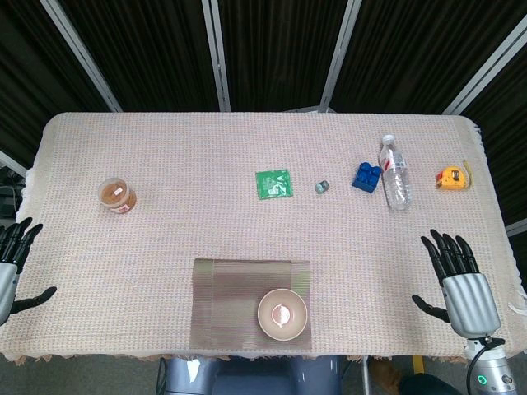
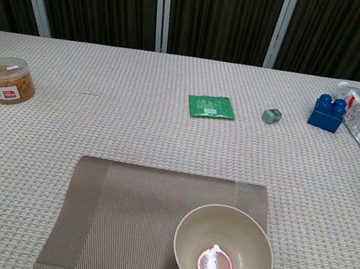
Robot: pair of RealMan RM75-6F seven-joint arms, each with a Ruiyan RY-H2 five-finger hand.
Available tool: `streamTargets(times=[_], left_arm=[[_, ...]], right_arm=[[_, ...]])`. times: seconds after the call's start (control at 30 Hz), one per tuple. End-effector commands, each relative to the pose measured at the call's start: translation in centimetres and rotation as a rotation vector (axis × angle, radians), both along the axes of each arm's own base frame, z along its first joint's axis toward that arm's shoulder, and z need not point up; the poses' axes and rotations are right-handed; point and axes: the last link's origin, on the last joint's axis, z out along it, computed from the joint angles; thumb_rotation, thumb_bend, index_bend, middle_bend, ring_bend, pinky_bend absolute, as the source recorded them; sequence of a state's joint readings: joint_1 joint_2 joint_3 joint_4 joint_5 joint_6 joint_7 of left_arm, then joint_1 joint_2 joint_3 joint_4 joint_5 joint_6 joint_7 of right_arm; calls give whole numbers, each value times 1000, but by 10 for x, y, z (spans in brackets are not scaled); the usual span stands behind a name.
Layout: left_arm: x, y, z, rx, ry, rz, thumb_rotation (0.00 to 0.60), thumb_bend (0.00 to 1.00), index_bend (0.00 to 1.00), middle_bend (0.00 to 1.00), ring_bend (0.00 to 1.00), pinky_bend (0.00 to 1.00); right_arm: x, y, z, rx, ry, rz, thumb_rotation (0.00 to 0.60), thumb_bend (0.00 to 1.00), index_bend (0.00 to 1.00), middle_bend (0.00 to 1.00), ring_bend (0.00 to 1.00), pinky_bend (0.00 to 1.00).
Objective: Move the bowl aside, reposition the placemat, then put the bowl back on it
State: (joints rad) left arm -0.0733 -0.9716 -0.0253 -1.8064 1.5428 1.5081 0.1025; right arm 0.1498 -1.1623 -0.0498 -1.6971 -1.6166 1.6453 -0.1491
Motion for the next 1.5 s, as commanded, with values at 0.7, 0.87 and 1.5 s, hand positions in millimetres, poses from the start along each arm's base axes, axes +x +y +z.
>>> streamTargets(times=[0.7,0.87,1.5], left_arm=[[1,6,-6,-8,13,11,600,68,0,0,0,0],[-2,7,-8,-9,26,25,600,69,0,0,0,0],[-6,9,-11,-11,34,46,600,69,0,0,0,0]], right_arm=[[51,41,-92,619,205,404,600,0,21,0,0,0],[66,30,-121,633,246,470,600,0,52,0,0,0],[79,5,-173,620,252,459,600,356,388,0,0,0]])
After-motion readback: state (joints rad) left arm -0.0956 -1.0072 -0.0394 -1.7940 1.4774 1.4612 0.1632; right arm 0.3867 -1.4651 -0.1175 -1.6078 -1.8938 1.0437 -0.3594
